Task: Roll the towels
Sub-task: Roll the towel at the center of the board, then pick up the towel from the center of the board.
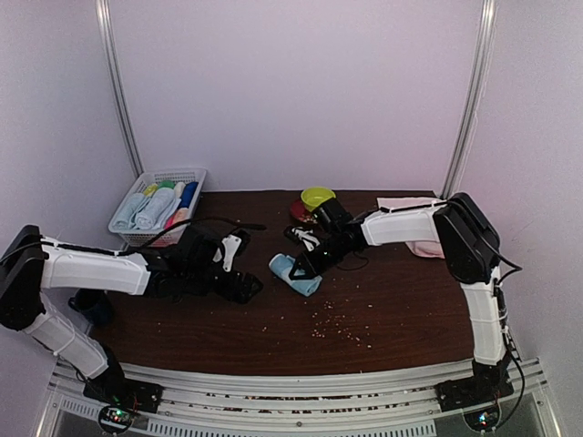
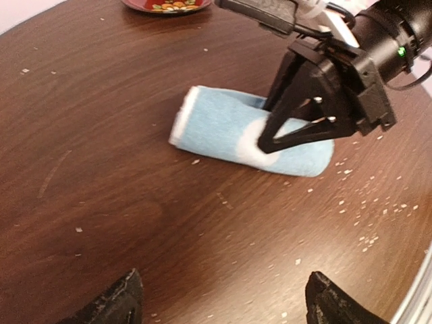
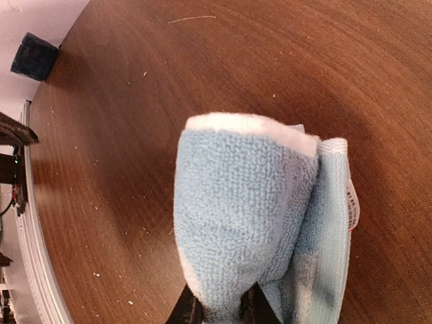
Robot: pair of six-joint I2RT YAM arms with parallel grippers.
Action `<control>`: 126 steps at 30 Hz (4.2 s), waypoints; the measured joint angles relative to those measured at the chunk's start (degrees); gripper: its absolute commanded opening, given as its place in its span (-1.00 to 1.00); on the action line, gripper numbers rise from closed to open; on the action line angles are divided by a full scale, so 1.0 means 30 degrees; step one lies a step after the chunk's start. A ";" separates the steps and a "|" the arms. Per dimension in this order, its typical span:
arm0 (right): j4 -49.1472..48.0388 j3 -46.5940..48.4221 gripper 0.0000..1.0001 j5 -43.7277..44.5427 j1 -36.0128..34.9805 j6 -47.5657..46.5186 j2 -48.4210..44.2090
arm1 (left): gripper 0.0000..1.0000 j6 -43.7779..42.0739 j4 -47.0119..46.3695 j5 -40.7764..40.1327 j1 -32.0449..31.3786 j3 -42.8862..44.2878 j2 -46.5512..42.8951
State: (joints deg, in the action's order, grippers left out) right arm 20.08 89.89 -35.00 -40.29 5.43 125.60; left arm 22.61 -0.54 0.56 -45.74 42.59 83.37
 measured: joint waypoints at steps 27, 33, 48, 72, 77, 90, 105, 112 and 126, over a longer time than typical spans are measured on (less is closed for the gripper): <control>-1.2021 -0.5056 -0.93 -0.2630 0.0386 0.9187 0.0095 | 0.74 1.1548 -0.8043 0.3089 0.0940 0.2251 0.8371; -1.2109 -0.5056 -0.93 -0.2674 0.0386 0.9275 0.0124 | 0.72 1.3559 -0.9369 0.2616 0.1399 0.2237 0.8830; -1.2109 -0.5049 -0.98 -0.2674 0.0386 0.9267 0.0146 | 0.53 1.8382 -1.4812 0.2586 0.1472 0.1989 1.1074; -1.2684 -0.4823 -1.00 -0.2914 0.0393 0.9683 0.0525 | 0.07 2.0713 -1.7566 0.2484 0.1326 0.2812 1.3289; -1.2947 -0.4823 -0.99 -0.3053 0.0415 0.9836 0.0627 | -0.16 2.1034 -1.8542 0.2244 0.1297 0.2630 1.3712; -1.2706 -0.4881 -0.32 -0.3220 0.0495 0.9165 0.0554 | -0.53 2.0903 -1.9489 0.2244 0.1297 0.2441 1.4069; -0.7854 -0.6382 0.20 -0.1188 0.0903 0.4889 -0.3942 | -0.70 1.8739 -1.7595 0.2317 0.1304 0.2397 1.3296; -0.6207 -0.7672 0.22 0.1093 0.1195 0.3330 -0.6951 | -0.61 1.5416 -1.3478 0.3592 0.1982 0.2514 1.0965; -0.5617 -1.0921 0.21 0.3177 0.1282 0.2244 -1.0841 | -0.49 0.4481 -0.0466 1.3129 0.8393 0.9901 0.8429</control>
State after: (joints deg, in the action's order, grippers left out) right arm 3.22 57.12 -25.47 -36.45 12.16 93.08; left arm 36.05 -1.93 39.94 -20.56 72.29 108.66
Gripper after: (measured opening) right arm 0.609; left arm 0.241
